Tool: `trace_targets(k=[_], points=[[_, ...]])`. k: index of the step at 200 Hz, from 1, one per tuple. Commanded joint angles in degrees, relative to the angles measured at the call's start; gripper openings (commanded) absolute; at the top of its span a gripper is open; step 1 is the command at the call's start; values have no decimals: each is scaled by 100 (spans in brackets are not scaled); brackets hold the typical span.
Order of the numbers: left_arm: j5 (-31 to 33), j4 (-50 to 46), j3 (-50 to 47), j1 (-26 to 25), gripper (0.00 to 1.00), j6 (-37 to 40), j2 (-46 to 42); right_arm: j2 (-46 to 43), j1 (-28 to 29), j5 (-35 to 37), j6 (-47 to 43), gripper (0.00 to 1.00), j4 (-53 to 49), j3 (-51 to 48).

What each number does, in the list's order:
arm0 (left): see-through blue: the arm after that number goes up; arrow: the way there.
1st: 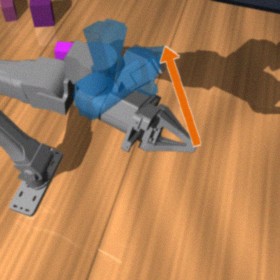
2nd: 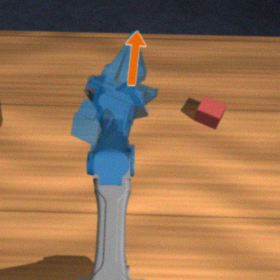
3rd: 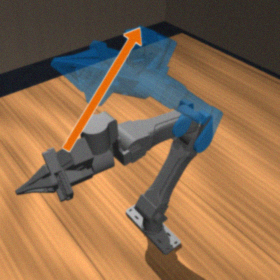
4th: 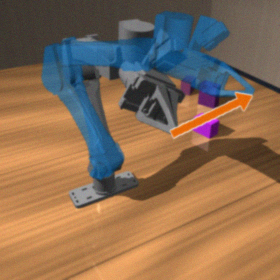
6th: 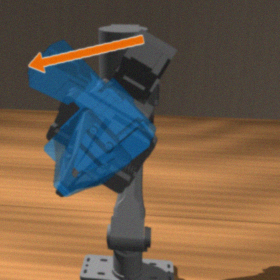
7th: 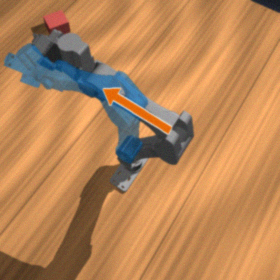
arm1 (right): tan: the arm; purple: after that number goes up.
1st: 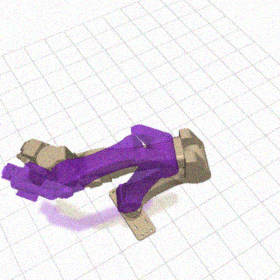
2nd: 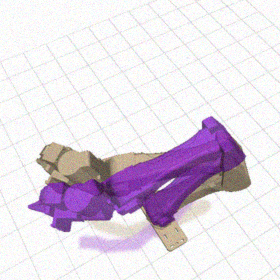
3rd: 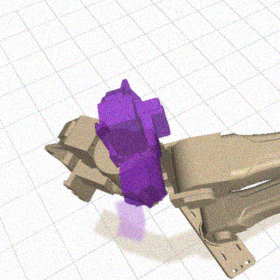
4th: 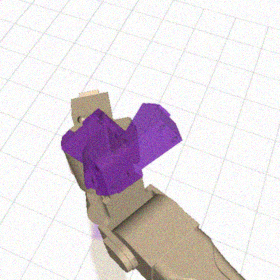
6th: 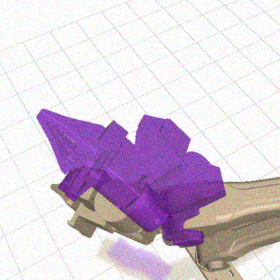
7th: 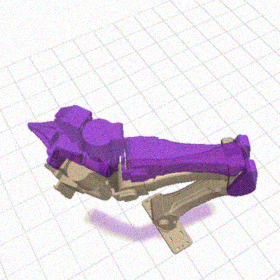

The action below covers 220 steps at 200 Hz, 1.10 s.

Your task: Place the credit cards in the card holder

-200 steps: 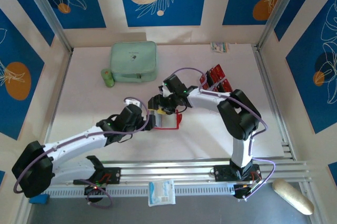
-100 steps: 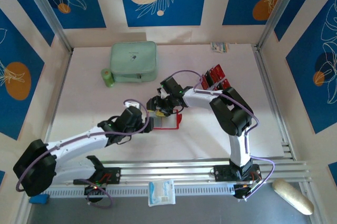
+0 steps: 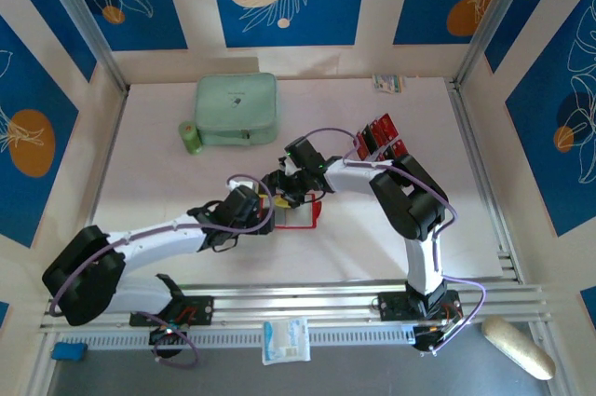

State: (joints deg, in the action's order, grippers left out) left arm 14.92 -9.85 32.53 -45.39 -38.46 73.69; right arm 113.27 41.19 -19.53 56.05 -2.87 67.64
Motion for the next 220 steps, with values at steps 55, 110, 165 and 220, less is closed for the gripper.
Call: trace_targets(k=[55,110,165,220], points=[[221,330,144,67,100,142,580,-98,-85,-296,152,64,-10,-1],[336,192,14,125,100,72,480,-831,-399,-137,-291,64,-722,174],[394,249,-70,163,100,-91,483,-1854,-1049,1216,-2040,61,-2842,514],[341,330,-151,169,100,-81,528,-2082,-1560,3369,-3448,58,-4268,902]])
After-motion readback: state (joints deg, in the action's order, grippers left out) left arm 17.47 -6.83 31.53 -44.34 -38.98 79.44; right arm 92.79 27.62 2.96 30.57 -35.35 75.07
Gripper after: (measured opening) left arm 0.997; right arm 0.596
